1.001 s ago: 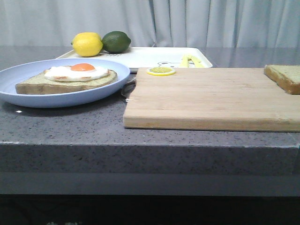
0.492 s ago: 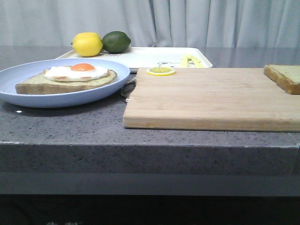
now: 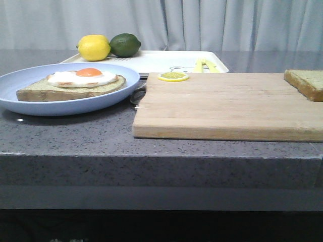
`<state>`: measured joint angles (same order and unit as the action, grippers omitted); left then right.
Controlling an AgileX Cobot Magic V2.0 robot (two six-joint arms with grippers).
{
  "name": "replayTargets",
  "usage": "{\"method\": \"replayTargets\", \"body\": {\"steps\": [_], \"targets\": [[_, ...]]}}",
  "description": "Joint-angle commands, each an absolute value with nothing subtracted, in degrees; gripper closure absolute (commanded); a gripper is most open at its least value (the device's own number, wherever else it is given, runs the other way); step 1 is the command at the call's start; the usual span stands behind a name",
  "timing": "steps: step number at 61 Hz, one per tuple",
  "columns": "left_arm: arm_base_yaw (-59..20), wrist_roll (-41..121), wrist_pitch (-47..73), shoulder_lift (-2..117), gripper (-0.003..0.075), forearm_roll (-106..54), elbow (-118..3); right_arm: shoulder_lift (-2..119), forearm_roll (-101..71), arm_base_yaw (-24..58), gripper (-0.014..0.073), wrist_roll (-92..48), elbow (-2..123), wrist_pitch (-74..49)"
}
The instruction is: Place bread and move sandwich to tray
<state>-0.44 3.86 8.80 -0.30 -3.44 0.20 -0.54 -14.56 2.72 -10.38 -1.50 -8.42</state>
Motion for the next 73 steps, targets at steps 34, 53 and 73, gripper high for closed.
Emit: {"method": "replayTargets", "body": {"steps": [34, 53, 73], "targets": [[-0.49, 3.49, -1.52, 1.29, 0.0739, -7.09, -15.43, 0.35, -19.10, 2.53, 0.0653, -10.50, 15.27, -7.68], [-0.49, 3.49, 10.15, 27.76, 0.0739, -7.09, -33.13, 26.19, -18.96, 2.53, 0.0653, -10.50, 36.23, -20.81], [-0.49, 3.49, 8.46, 31.17, 0.0548, -7.09, -33.42, 30.10, -18.96, 2.53, 0.0309, -10.50, 38.51, -22.13]]}}
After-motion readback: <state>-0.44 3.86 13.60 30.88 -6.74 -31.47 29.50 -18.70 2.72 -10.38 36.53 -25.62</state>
